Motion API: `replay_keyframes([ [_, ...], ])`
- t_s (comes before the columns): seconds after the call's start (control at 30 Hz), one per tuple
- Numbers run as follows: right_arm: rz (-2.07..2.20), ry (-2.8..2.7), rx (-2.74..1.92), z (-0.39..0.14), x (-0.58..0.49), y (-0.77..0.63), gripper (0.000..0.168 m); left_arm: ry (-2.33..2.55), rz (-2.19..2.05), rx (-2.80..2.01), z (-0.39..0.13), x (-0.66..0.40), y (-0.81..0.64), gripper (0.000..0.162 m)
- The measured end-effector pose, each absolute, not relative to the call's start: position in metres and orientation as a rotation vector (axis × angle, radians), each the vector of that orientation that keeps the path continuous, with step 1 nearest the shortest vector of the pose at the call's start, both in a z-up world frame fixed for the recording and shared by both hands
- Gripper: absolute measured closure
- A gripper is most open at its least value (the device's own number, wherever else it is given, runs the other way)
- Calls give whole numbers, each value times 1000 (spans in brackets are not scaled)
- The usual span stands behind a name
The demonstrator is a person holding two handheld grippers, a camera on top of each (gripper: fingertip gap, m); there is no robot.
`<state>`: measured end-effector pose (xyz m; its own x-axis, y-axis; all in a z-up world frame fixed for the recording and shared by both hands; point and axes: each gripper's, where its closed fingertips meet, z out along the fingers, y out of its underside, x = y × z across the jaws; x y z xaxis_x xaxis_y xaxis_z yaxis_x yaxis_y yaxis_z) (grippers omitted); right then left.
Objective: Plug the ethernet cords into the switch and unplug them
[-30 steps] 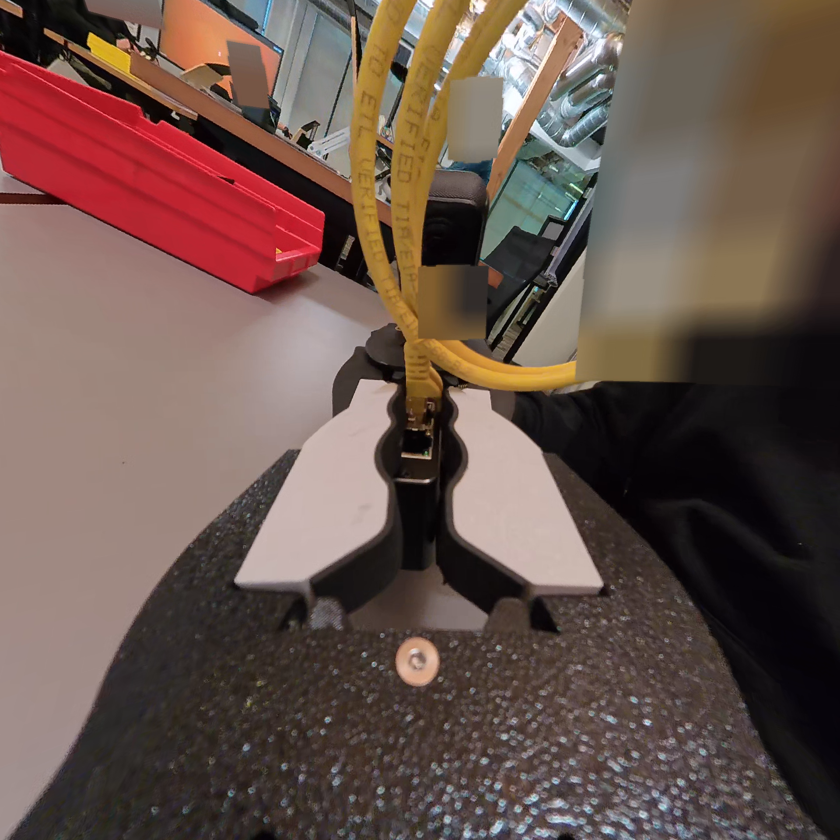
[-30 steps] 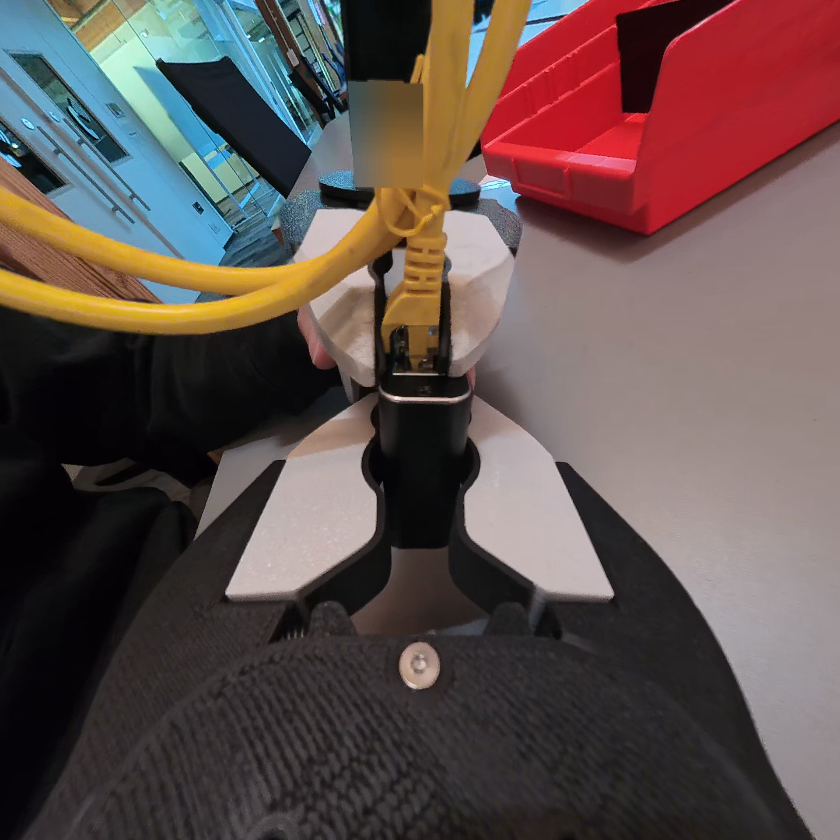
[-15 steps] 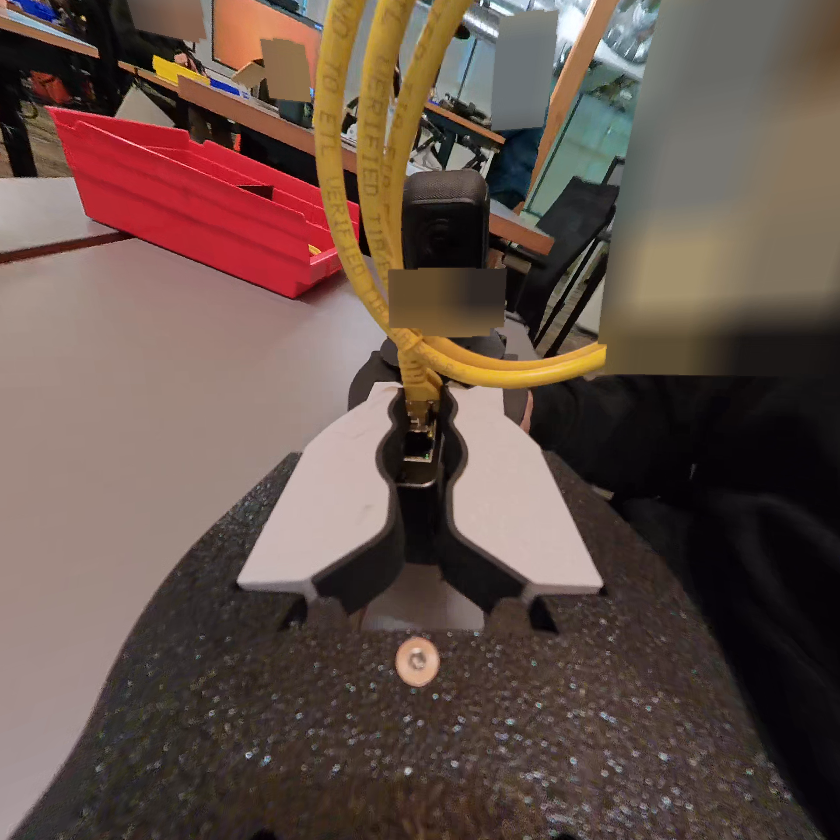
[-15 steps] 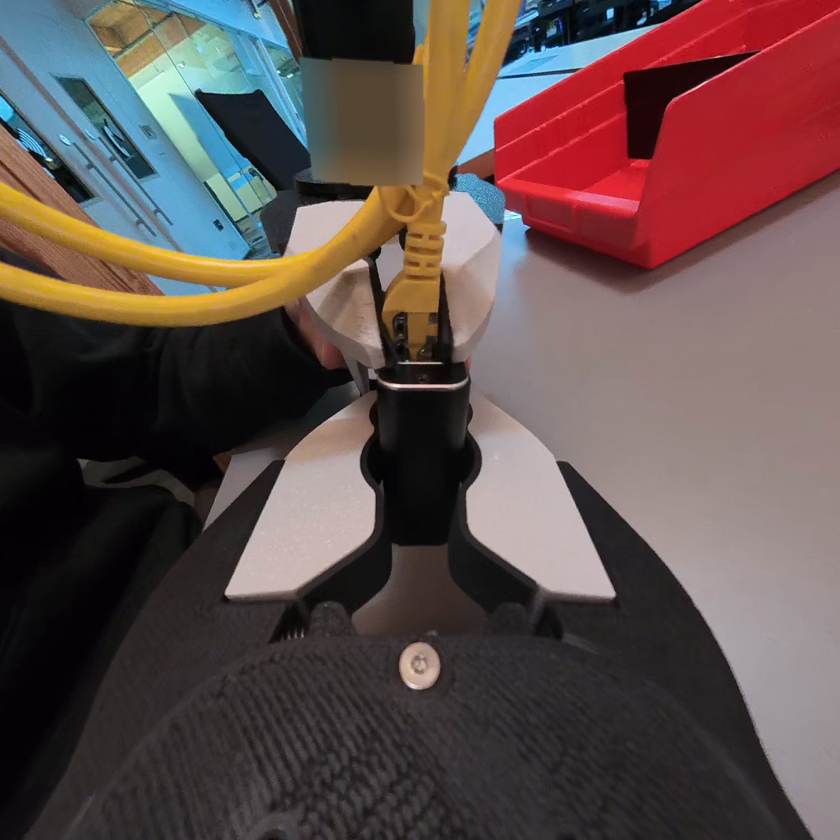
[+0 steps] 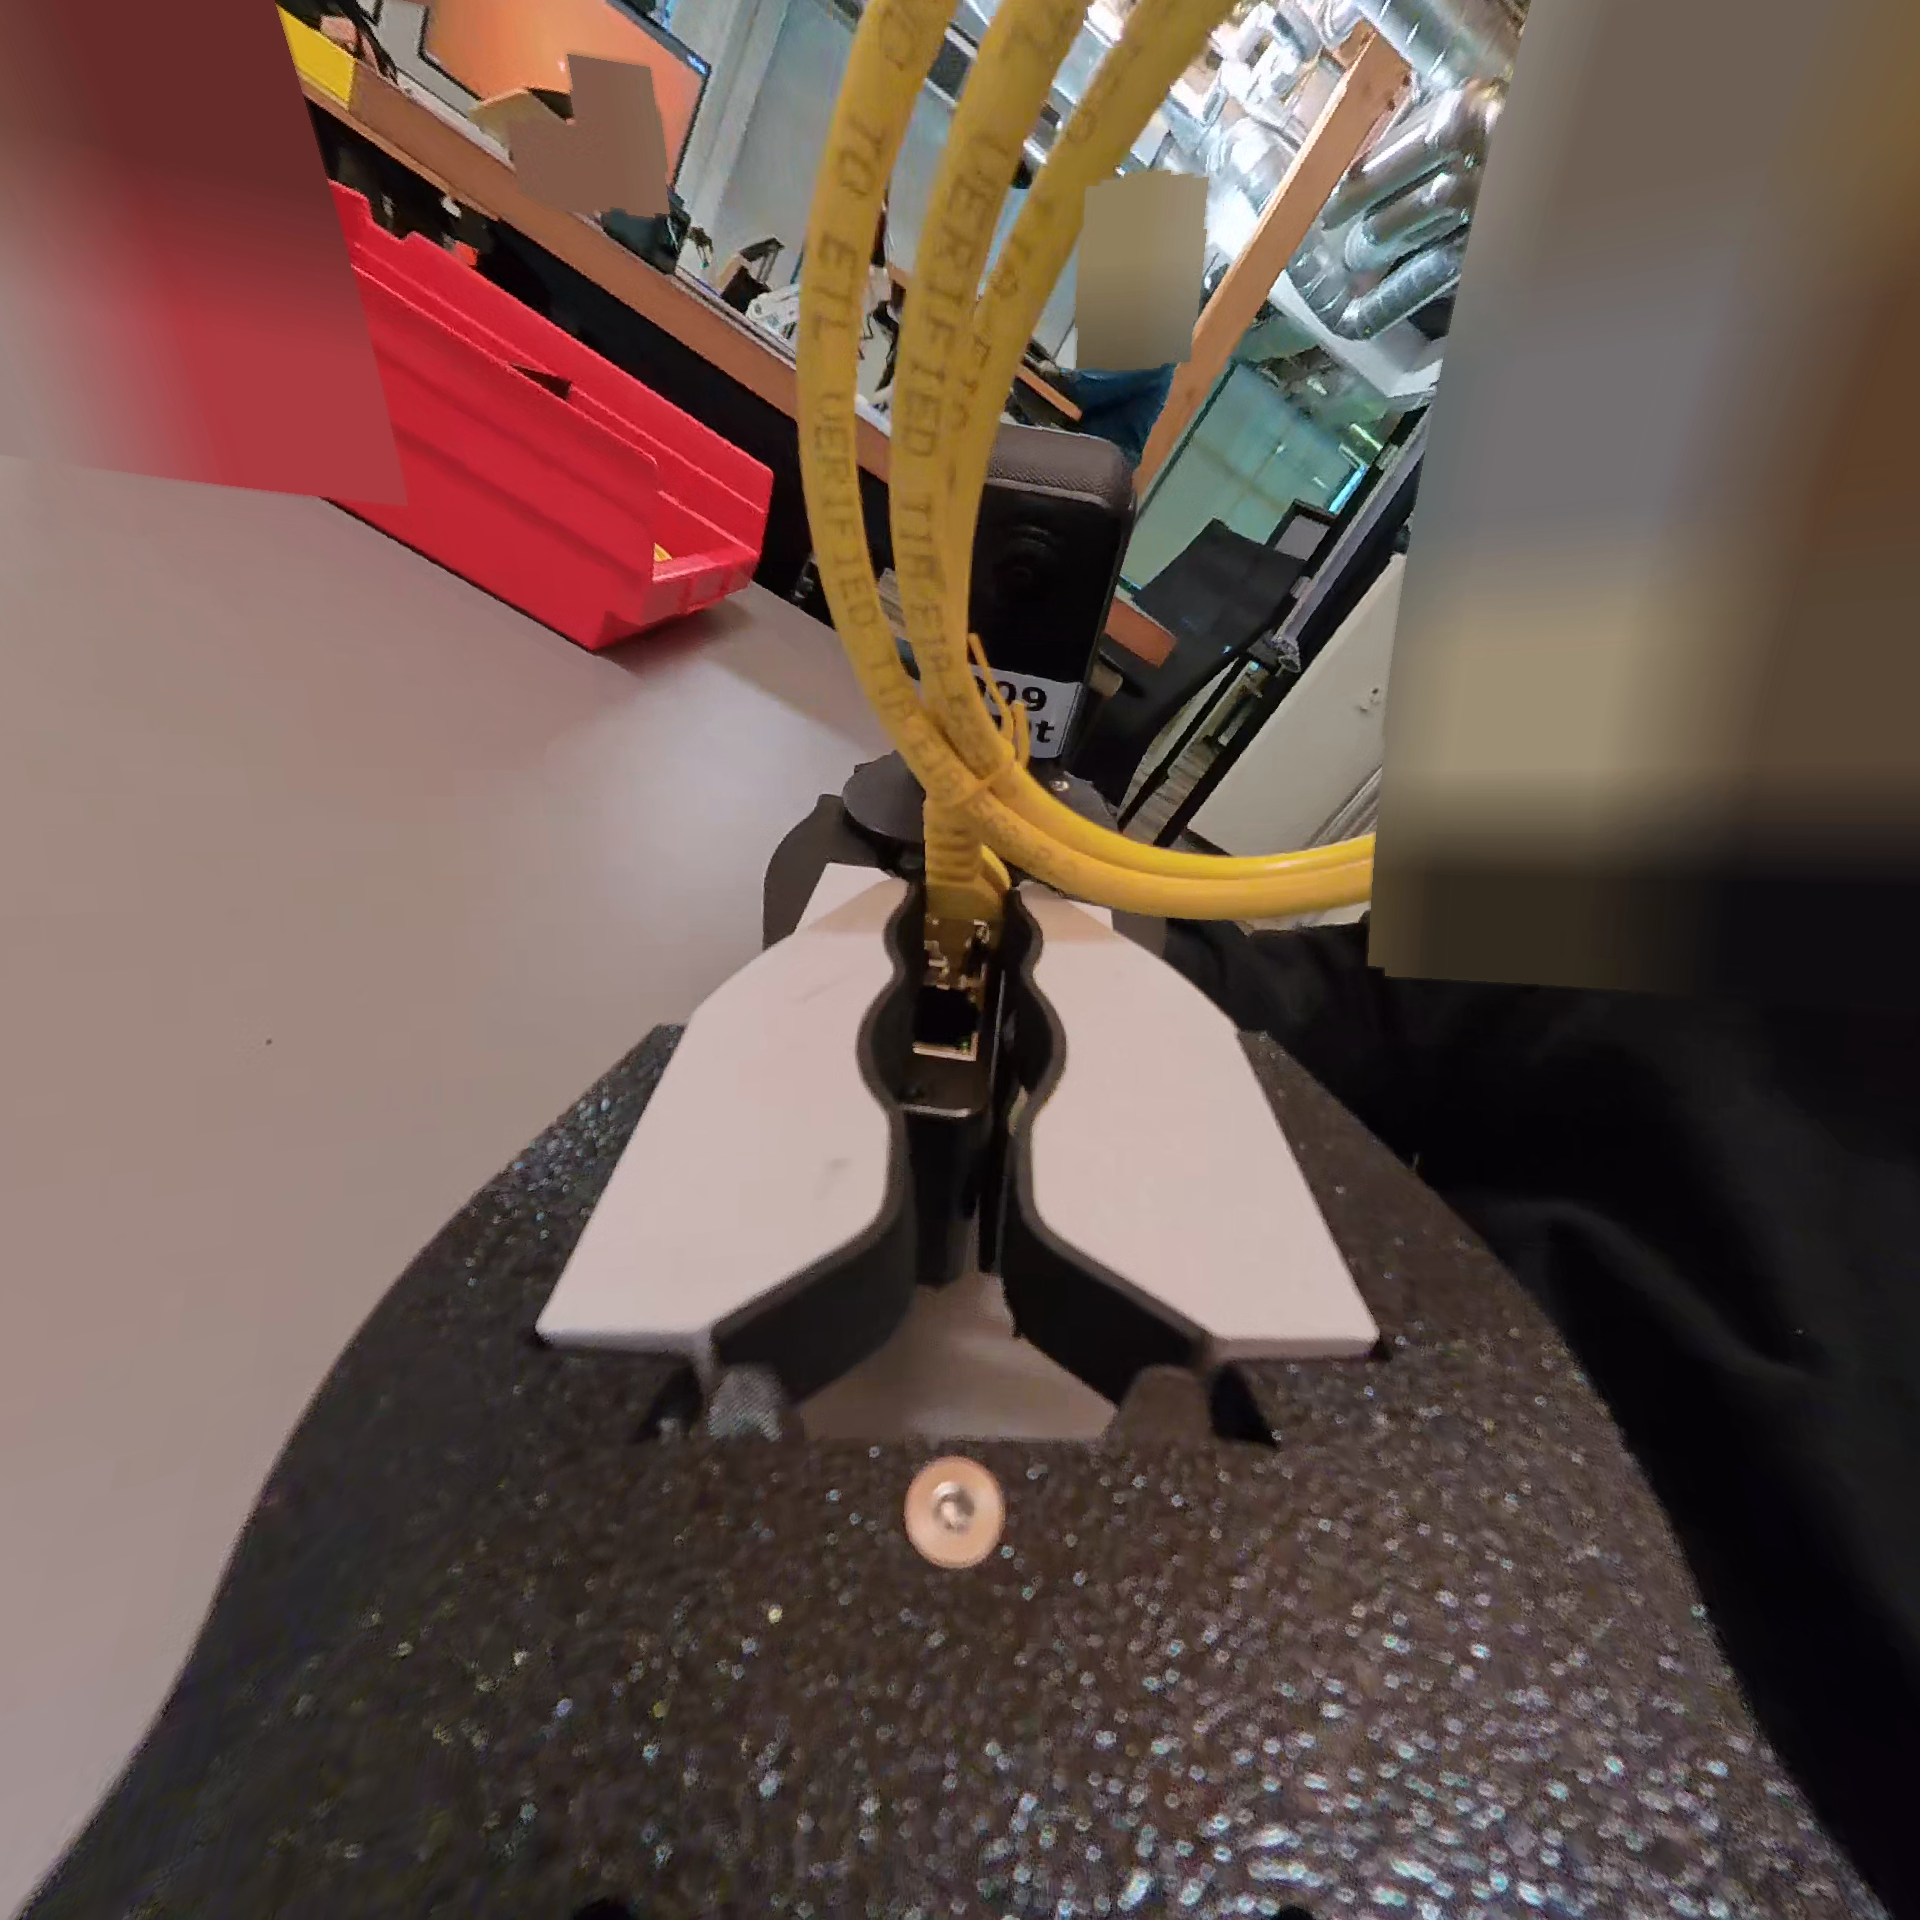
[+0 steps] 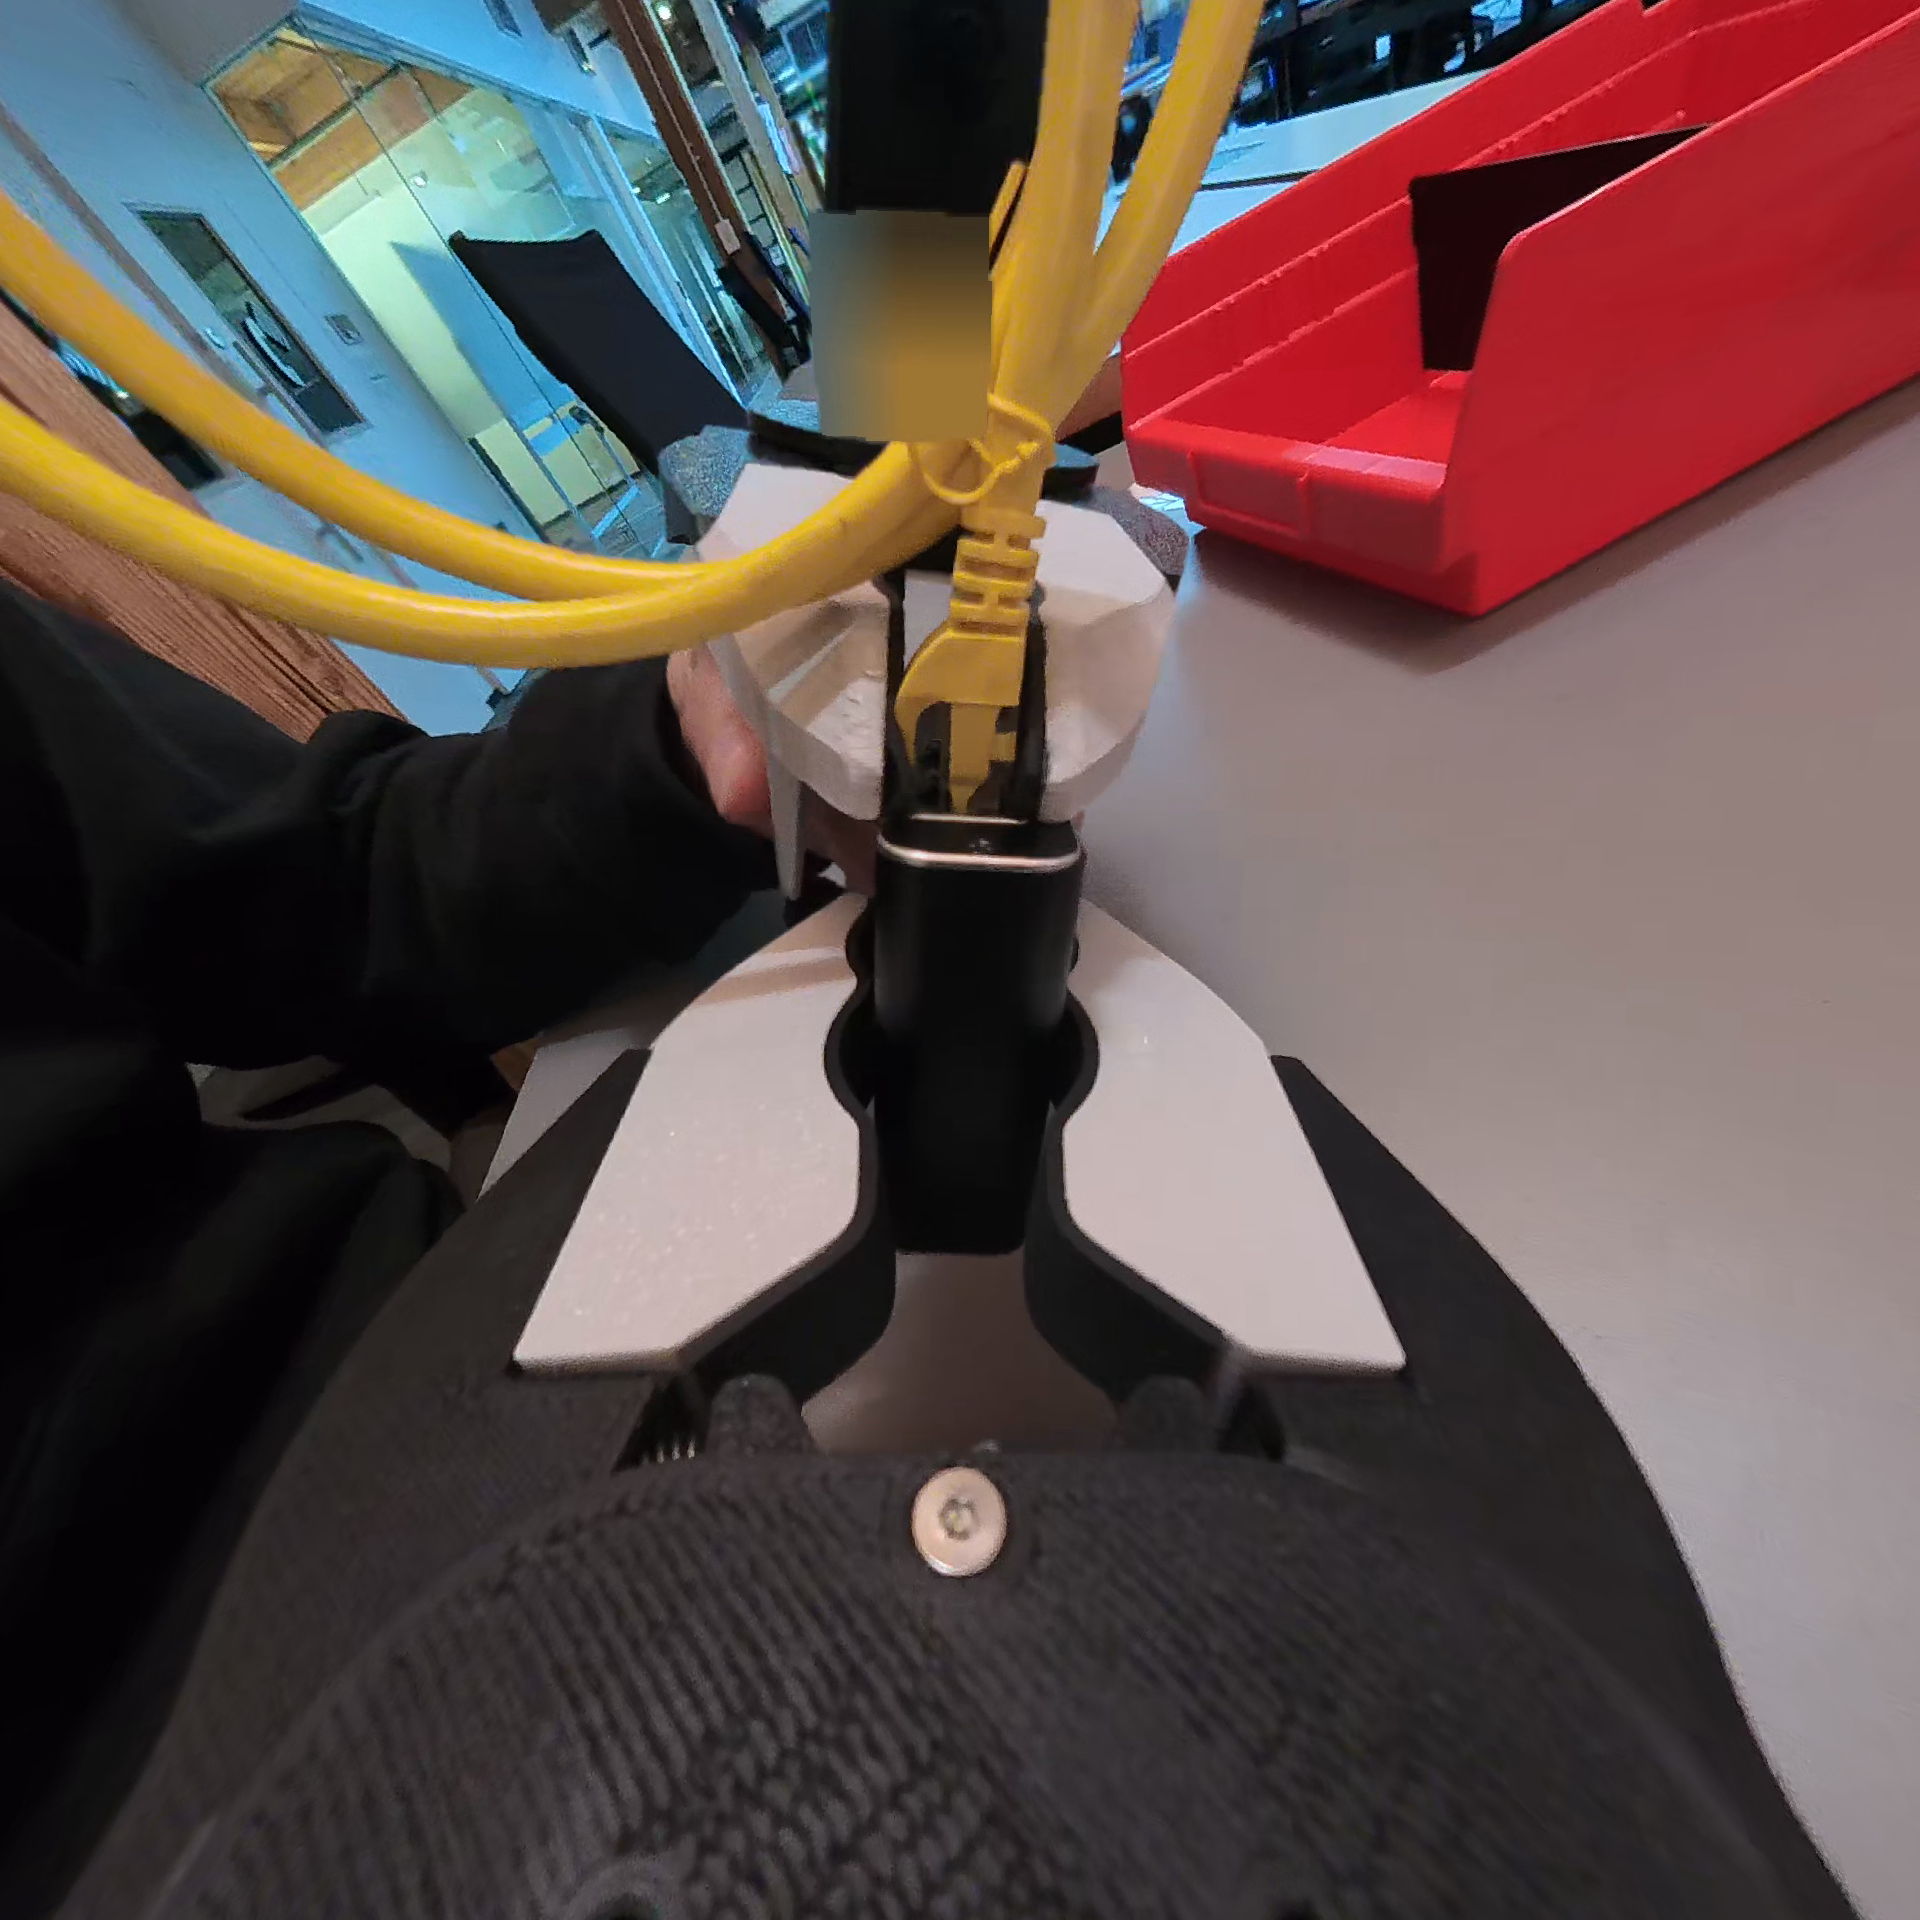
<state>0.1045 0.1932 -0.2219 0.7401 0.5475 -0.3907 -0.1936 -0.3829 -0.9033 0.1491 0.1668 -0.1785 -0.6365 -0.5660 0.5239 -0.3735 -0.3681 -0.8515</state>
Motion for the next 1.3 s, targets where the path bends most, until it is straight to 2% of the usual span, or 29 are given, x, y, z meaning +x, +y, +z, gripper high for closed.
replay_keyframes([
  [0.13,831,-218,-1806,-223,111,195,140,1562,-2231,-1391,-181,156,172,143],
  [0.5,833,-187,-1853,-229,113,198,140,1500,-2420,-1531,-190,154,180,140],
  [0.9,876,-112,-1791,-222,124,198,140,1488,-2165,-1552,-187,166,180,142],
  [1.03,881,-111,-1796,-223,123,198,139,1500,-2031,-1536,-190,167,183,137],
  [1.13,882,-114,-1807,-224,123,198,140,1516,-2029,-1544,-191,165,183,141],
  [1.17,882,-114,-1805,-224,123,198,140,1512,-2032,-1556,-191,166,183,138],
  [1.3,885,-111,-1812,-225,123,199,140,1505,-2050,-1567,-192,165,184,139],
])
